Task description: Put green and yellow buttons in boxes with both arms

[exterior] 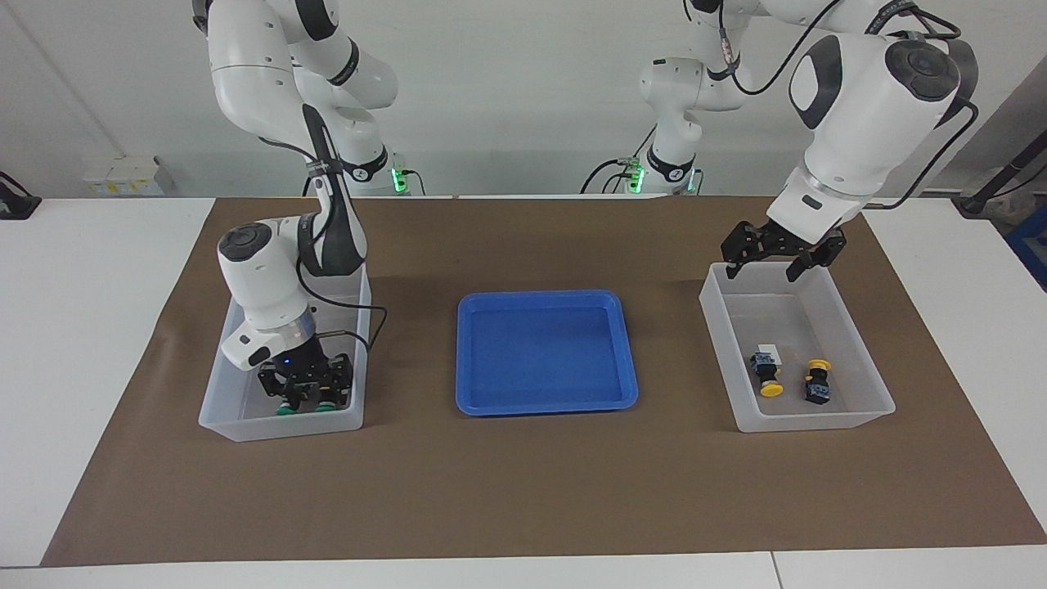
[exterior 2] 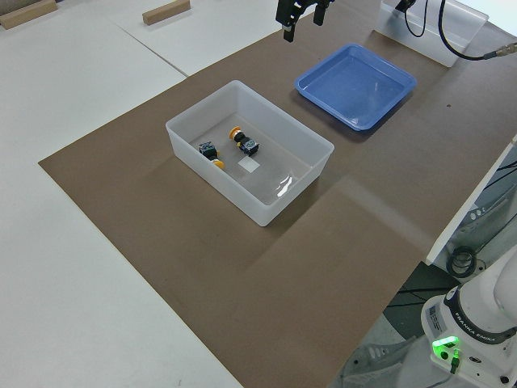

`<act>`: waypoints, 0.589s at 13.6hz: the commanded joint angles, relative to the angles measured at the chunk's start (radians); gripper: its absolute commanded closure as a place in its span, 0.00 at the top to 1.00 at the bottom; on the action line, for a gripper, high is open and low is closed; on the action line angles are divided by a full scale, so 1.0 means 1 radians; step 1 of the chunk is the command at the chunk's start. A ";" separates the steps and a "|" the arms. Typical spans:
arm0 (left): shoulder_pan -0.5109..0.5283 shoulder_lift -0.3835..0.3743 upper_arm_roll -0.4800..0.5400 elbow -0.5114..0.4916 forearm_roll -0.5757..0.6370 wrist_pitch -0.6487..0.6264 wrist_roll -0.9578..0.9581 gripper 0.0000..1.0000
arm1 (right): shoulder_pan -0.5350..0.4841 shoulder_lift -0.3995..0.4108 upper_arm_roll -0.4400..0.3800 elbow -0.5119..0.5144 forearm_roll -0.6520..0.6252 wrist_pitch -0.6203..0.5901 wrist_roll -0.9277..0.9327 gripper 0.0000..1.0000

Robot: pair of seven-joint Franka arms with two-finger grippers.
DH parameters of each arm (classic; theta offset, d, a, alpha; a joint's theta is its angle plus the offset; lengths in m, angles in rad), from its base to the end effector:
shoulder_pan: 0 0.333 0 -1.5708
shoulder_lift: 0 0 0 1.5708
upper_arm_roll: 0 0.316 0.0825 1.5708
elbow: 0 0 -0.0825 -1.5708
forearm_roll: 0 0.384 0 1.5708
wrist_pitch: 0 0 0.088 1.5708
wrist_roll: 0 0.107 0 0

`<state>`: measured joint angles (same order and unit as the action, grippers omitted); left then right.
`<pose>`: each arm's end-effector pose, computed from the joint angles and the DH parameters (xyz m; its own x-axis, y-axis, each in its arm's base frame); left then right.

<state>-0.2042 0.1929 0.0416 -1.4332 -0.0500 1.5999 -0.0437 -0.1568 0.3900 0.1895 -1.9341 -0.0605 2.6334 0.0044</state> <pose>0.6053 -0.1071 0.5794 0.9927 -0.1177 -0.0279 -0.1165 -0.9924 0.0408 0.6493 0.0146 0.3205 0.9490 0.0440 0.3121 0.0556 -0.9980 -0.0286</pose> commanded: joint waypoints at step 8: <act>0.008 -0.053 0.009 -0.095 -0.008 0.012 0.004 1.00 | -0.030 -0.281 0.005 0.018 0.002 -0.361 0.022 1.00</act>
<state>-0.2007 0.1821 0.0486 -1.4783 -0.0500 1.5999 -0.0437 -0.1760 0.1683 0.1881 -1.9097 -0.0605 2.3374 0.0095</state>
